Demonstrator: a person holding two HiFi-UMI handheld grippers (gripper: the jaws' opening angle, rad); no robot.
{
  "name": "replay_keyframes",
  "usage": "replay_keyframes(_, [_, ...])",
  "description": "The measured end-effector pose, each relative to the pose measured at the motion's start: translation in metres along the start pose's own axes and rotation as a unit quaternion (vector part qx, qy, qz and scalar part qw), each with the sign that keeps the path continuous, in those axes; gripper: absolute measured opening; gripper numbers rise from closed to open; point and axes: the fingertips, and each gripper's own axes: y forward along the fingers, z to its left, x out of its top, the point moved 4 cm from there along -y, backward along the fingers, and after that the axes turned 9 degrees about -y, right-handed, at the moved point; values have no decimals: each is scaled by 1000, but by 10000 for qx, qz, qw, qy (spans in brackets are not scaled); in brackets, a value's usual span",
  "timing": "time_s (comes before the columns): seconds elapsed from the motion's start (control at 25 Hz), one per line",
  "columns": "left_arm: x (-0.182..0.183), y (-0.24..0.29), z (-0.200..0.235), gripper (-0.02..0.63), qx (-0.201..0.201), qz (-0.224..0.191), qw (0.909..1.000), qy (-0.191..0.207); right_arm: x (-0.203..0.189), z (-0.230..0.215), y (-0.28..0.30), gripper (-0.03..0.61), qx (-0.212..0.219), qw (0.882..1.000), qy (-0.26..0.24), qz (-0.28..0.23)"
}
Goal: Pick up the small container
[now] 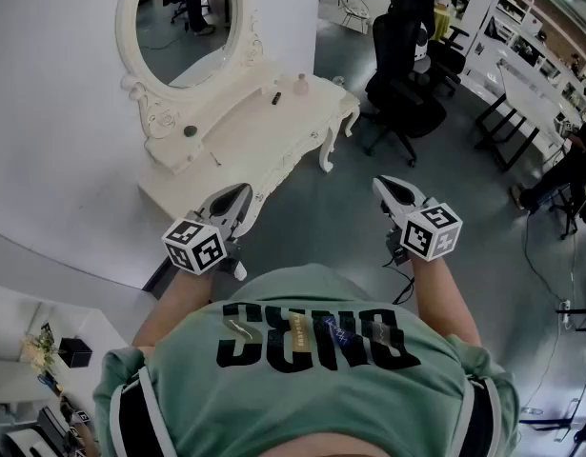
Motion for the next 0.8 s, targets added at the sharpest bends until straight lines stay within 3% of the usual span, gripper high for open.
replay_keyframes(0.8, [-6,13,-19,-2,39,-25,10000,78,6,-14,-13,8,97,9999,70,-107])
